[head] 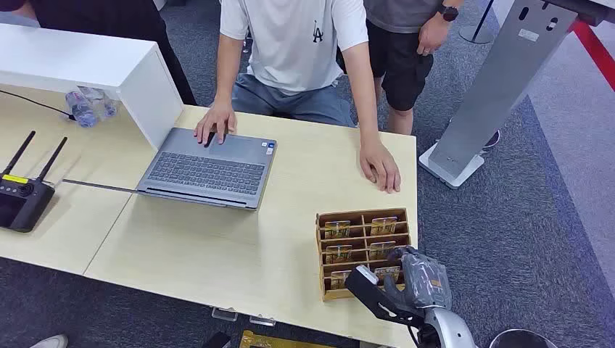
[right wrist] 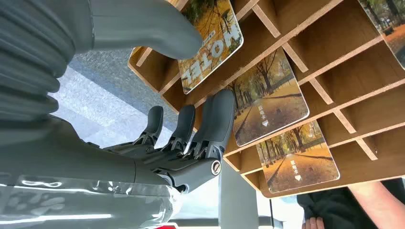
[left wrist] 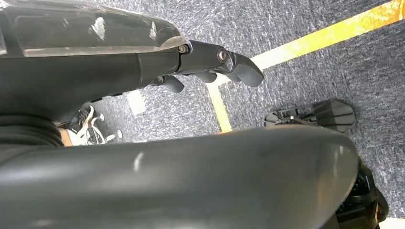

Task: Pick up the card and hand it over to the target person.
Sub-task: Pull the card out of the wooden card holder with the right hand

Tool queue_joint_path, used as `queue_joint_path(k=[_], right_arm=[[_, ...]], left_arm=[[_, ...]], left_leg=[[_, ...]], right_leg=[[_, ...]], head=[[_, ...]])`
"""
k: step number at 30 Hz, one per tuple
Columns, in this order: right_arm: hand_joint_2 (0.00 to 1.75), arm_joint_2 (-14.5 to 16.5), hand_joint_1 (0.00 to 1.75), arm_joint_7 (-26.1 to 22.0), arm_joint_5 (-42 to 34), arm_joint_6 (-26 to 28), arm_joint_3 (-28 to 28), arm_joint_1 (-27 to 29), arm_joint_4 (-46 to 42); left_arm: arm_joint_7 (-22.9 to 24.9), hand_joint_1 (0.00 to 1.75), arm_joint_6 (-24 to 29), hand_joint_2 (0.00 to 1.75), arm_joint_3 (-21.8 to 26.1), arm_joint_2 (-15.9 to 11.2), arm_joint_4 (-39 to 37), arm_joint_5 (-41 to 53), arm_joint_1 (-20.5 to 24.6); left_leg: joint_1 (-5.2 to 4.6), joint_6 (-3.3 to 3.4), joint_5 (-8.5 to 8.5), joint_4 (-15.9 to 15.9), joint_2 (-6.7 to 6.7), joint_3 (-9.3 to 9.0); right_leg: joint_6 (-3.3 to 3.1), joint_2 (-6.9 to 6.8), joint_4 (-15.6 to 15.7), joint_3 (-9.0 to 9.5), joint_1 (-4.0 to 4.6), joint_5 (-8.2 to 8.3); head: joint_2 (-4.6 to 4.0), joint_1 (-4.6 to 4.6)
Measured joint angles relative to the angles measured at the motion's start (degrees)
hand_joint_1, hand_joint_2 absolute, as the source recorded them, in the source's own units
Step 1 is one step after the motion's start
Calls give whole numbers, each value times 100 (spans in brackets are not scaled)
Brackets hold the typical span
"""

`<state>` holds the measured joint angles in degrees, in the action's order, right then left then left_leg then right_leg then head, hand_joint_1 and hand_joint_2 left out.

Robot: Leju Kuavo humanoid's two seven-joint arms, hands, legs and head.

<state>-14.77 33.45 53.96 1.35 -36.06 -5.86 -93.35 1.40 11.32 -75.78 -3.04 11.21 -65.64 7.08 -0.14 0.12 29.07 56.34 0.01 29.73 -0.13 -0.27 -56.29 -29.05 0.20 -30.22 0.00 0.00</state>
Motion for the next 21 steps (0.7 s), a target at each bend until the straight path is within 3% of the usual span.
queue_joint_path(k=[21], right_arm=[[175, -17, 75, 64, 54, -82, -76, 9, -201]], left_arm=[[21, 0, -6, 0, 26, 15, -3, -25, -4]], left_leg=[[-1, 1, 3, 0, 2, 0]], right_leg=[[0, -1, -2, 0, -1, -4]], head=[[0, 0]])
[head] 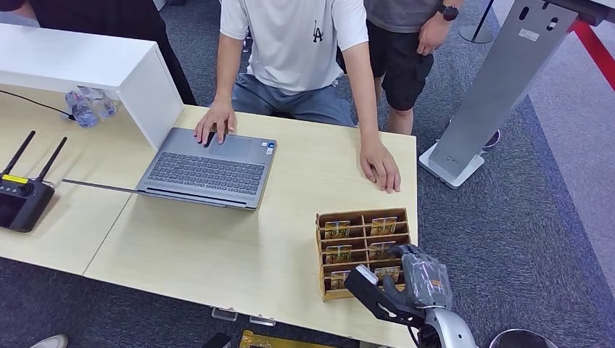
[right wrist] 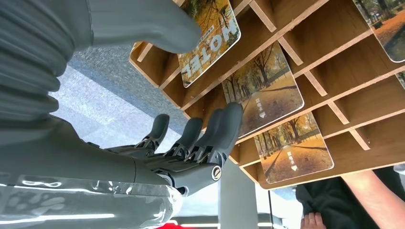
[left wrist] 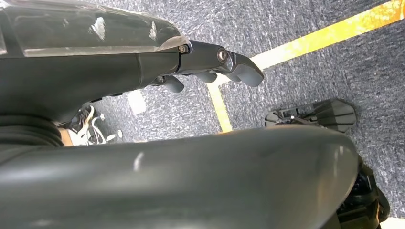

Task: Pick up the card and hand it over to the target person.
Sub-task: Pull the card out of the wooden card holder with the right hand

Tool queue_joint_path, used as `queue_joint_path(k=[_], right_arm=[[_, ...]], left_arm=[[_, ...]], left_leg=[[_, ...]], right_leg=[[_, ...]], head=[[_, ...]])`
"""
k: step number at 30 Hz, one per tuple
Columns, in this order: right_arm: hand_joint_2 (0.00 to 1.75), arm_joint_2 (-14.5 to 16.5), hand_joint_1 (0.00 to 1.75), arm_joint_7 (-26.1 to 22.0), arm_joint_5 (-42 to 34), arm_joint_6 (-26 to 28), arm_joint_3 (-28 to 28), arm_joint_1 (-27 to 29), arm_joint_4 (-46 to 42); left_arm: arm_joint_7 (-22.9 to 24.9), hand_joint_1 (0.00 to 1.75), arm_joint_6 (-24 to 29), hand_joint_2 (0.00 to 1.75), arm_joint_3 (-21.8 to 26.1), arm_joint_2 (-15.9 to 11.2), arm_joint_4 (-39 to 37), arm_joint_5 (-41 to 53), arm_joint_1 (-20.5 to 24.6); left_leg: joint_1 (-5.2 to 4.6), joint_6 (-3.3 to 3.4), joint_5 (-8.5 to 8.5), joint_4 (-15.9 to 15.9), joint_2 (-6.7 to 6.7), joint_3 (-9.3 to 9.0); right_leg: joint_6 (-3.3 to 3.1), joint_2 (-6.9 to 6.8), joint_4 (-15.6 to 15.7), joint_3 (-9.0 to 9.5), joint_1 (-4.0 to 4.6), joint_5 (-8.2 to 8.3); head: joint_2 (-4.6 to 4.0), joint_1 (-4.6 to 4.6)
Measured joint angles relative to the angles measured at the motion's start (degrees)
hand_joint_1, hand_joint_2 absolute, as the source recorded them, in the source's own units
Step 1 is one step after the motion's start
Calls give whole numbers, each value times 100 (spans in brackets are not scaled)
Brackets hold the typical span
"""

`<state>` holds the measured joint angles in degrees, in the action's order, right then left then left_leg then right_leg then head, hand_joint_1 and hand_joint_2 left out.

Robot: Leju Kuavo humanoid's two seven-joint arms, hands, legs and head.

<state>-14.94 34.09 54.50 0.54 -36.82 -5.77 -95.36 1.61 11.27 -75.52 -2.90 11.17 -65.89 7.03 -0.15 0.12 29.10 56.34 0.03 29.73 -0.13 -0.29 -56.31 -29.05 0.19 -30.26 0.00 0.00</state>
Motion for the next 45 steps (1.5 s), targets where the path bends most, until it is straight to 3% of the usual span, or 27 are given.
queue_joint_path(k=[14, 18, 33, 45], right_arm=[[175, 26, 100, -3, -78, -27, -26, -27, 159], [175, 40, 122, -14, -105, -19, -26, -28, 204], [175, 39, 97, -21, -165, 10, 1, -17, 239], [175, 36, 103, -22, -173, 8, 11, -19, 248]], left_arm=[[0, 0, 0, 0, -9, 2, -1, 14, 1], [6, 0, -3, 0, -15, -5, -2, 21, 1], [10, 0, -4, 0, -24, -20, 1, 35, 3], [19, 0, -2, 0, -28, -12, 4, 38, 2]], left_leg=[[0, 0, -2, -2, -1, 0], [1, 0, -1, -1, -1, -1], [1, 1, 1, 0, 0, -3], [1, 1, 1, 1, 1, -3]], right_leg=[[1, 2, 3, 1, 0, 3], [0, 1, 2, 2, 1, 1], [-1, -1, 2, 4, 2, 0], [-1, -1, 1, 4, 2, -1]], head=[[0, 0], [0, 0], [0, 0], [0, 0]])
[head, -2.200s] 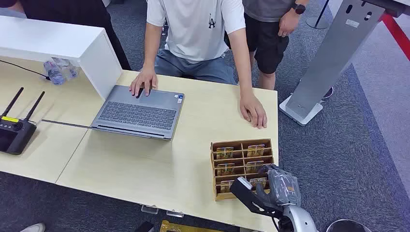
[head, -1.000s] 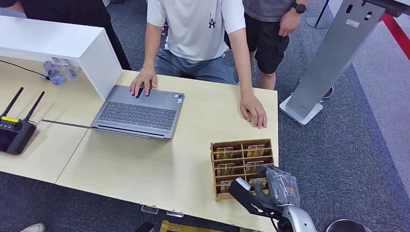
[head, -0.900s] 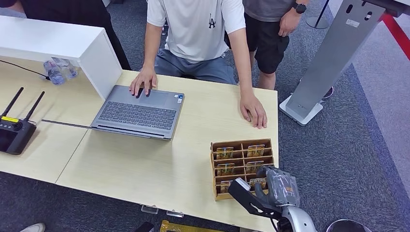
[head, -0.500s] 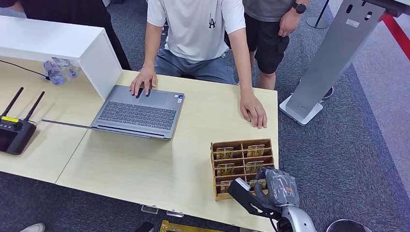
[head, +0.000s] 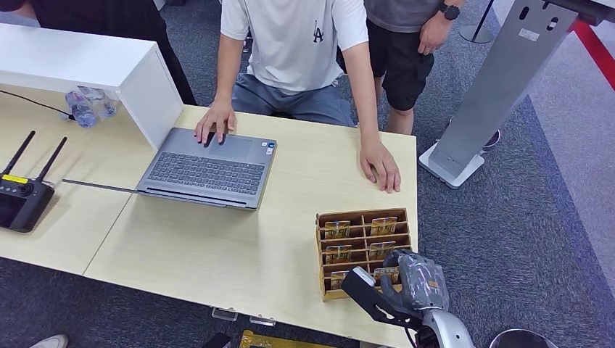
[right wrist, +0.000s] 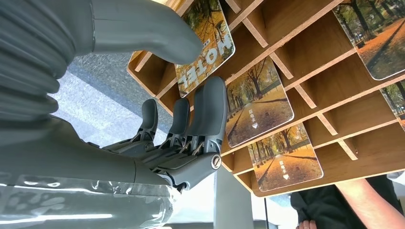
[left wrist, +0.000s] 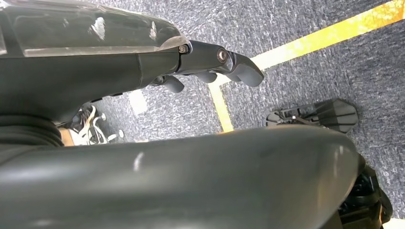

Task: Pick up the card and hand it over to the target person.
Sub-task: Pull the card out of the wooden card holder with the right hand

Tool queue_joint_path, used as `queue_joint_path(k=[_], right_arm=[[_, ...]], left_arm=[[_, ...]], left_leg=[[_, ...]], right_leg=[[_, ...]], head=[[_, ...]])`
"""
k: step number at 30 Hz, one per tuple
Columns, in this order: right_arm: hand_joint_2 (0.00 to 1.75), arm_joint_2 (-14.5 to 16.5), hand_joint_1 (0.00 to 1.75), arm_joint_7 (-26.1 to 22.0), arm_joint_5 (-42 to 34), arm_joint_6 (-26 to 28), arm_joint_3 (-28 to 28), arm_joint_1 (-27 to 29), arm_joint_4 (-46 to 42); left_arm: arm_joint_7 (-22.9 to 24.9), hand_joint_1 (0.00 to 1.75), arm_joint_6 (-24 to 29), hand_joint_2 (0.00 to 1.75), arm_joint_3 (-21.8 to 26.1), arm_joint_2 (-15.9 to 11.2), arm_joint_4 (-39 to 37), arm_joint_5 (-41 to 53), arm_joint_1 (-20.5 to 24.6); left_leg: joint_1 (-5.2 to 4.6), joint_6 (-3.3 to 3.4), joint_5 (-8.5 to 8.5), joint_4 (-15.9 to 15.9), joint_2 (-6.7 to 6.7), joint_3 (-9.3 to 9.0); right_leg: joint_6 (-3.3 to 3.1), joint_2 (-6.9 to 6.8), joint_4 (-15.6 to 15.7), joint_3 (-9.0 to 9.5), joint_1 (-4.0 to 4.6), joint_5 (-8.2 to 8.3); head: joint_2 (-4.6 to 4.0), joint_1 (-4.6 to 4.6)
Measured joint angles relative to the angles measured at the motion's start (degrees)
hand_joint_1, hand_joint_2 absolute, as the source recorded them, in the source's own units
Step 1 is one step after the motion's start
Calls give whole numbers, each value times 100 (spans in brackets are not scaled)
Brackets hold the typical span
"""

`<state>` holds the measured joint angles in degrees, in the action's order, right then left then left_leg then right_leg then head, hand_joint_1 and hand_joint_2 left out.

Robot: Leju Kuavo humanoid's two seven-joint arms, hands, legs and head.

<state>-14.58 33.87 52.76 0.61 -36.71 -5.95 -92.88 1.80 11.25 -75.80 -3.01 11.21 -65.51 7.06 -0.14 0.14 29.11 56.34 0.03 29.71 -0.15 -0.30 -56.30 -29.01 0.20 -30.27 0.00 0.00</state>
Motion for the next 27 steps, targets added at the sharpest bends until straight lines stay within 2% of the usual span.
queue_joint_path(k=[18, 21, 25, 27], right_arm=[[175, 14, 94, -29, -92, -14, 1, -14, 108], [175, 14, 83, -31, -97, -14, 0, -16, 114], [175, 13, 45, -31, -97, -14, 0, -16, 116], [175, 10, 37, -31, -98, -14, 1, -15, 120]], left_arm=[[7, 0, 16, 0, 7, -1, 0, -4, 0], [7, 0, 17, 0, 8, 0, 0, -5, 0], [10, 0, 16, 0, 12, 4, 1, -9, -1], [16, 0, 14, 0, 19, 11, 2, -16, -3]], left_leg=[[0, -1, -3, -2, 0, 1], [0, -2, -4, -5, -1, 1], [0, -3, -7, -5, -2, 5], [0, -2, -3, -3, -1, 2]], right_leg=[[1, 1, 2, -1, 0, 2], [2, 1, 4, -2, -1, 4], [2, 3, 4, -5, -1, 7], [1, 2, 2, -2, 0, 4]], head=[[0, 0], [0, 0], [0, 0], [0, 0]])
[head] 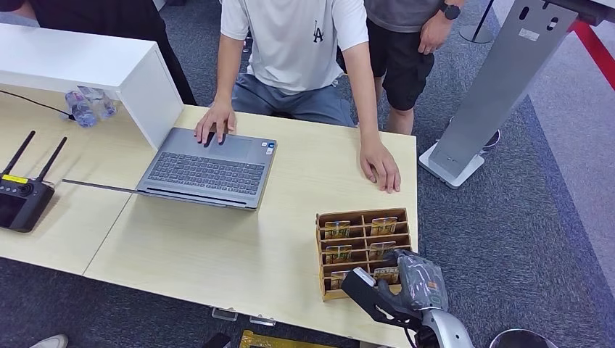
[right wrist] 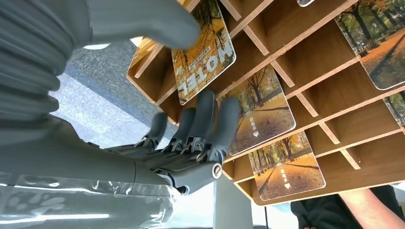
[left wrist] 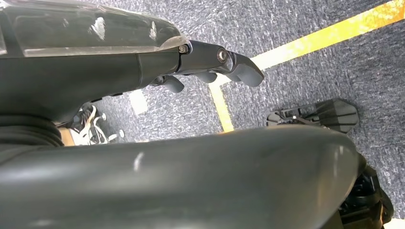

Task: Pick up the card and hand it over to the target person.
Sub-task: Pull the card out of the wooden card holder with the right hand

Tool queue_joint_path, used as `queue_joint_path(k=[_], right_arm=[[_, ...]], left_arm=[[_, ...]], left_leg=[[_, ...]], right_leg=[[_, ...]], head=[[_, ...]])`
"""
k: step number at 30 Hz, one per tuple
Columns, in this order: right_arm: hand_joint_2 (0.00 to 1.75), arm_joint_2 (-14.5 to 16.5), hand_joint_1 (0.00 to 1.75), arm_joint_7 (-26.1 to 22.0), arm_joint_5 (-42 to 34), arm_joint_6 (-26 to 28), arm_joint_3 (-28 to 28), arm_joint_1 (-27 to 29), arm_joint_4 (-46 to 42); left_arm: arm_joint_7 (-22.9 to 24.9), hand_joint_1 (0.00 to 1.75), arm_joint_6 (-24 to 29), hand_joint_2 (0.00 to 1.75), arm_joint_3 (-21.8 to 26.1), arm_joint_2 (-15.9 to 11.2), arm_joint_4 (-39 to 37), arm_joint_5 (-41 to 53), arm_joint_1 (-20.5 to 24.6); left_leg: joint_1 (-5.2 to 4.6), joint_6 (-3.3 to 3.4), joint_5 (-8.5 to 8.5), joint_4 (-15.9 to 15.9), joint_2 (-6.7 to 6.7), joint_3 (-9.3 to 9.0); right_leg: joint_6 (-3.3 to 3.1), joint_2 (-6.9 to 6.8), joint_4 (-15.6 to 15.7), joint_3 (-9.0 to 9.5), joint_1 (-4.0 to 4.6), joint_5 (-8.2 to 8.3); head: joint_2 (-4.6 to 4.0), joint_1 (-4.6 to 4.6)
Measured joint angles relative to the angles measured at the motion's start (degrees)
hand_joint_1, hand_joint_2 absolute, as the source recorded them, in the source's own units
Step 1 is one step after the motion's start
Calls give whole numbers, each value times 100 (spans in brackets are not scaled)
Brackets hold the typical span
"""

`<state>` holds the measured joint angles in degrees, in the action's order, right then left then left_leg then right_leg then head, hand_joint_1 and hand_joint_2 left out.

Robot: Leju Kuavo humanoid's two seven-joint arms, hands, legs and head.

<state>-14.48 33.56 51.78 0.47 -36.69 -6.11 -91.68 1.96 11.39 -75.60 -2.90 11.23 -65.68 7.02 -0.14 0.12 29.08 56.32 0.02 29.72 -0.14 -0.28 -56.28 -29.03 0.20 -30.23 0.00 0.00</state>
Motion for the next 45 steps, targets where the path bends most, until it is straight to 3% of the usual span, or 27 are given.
queue_joint_path(k=[4, 15, 22, 26, 40, 42, 45], right_arm=[[175, -6, 37, 0, -3, 0, 1, 4, 10], [175, -3, 64, 30, -89, -5, -45, -28, 68], [175, 15, 103, 28, -105, 2, -23, -30, 112], [175, 11, 113, 27, -107, 4, -19, -28, 114], [175, 7, 116, 8, -126, 5, 7, -24, 122], [175, 1, 126, 3, -130, 6, 9, -22, 123], [175, -8, 156, 0, -134, 3, 14, -17, 113]], left_arm=[[2, 0, 1, 0, 0, 10, 1, 0, 0], [-13, 0, -9, 0, 9, 1, -9, -4, 0], [-3, 0, -7, 0, 4, 3, -8, 2, 1], [-1, 0, -5, 0, 1, 6, -8, 5, 1], [-1, 0, 4, 0, -6, 8, -2, 14, 2], [3, 0, 2, 0, -17, 8, -2, 24, 3], [17, 0, -13, 0, -95, -4, -1, 102, 9]], left_leg=[[0, 0, -1, 0, 0, 2], [0, 0, 1, 1, 0, 1], [1, 2, 4, 3, 1, -3], [0, 0, -1, -1, 0, 0], [-1, 1, 2, 3, 1, 0], [-1, 0, -1, -1, 1, 1], [0, 1, 2, 0, 1, -2]], right_leg=[[0, 0, 0, -2, 0, 1], [0, 0, -1, -1, 0, -1], [-1, -1, -2, 3, 1, -4], [1, 0, 1, 0, 0, 1], [0, -1, -2, 1, -1, -2], [1, -1, 1, 0, -1, 1], [0, -1, 0, 3, 0, -3]], head=[[0, 0], [0, 0], [0, 0], [0, 0], [0, 0], [0, 0], [0, 0]])
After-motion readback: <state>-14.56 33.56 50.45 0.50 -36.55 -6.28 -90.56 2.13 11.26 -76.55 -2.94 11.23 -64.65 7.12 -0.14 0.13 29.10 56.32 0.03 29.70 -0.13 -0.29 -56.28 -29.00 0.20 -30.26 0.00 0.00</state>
